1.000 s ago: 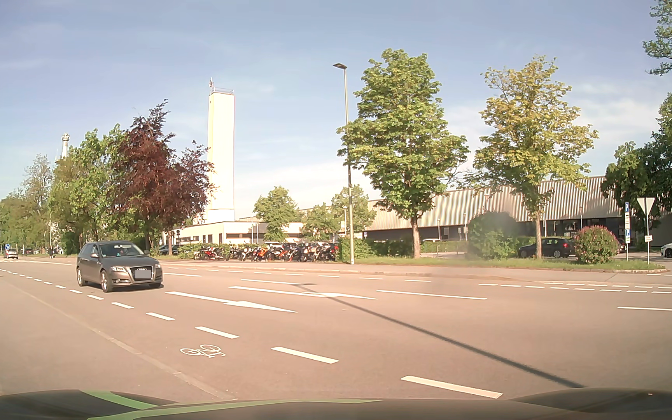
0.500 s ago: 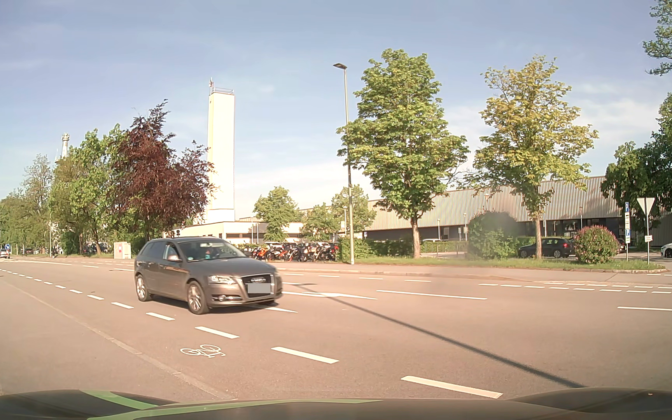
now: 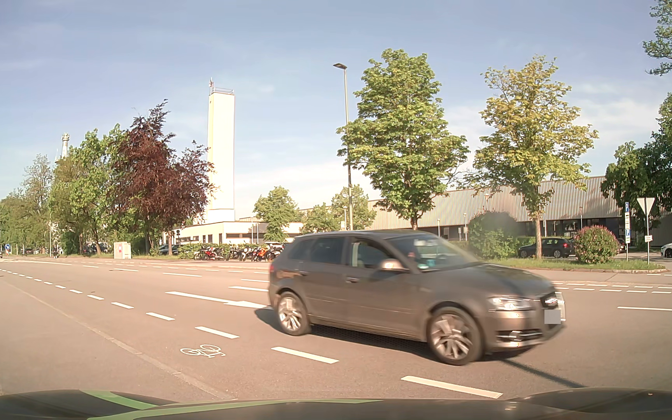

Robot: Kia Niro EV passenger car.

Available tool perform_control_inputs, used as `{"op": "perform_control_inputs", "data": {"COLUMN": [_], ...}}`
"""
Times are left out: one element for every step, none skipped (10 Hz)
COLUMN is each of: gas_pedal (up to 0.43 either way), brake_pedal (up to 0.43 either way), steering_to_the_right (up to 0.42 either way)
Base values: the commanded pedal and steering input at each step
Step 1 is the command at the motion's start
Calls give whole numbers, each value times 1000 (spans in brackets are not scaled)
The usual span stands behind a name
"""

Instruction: Follow the waypoints while adhering to traffic rules and regulations

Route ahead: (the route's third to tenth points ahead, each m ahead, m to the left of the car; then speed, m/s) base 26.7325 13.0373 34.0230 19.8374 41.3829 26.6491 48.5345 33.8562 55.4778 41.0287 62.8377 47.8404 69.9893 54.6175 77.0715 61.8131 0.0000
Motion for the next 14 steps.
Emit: {"op": "perform_control_inputs", "data": {"gas_pedal": [0,0,0,0,0,0,0,0,0,0,0,0,0,0], "brake_pedal": [341,341,341,341,348,341,341,341,341,341,341,348,341,348], "steering_to_the_right": [349,349,349,349,349,349,349,349,349,349,349,349,349,349]}}
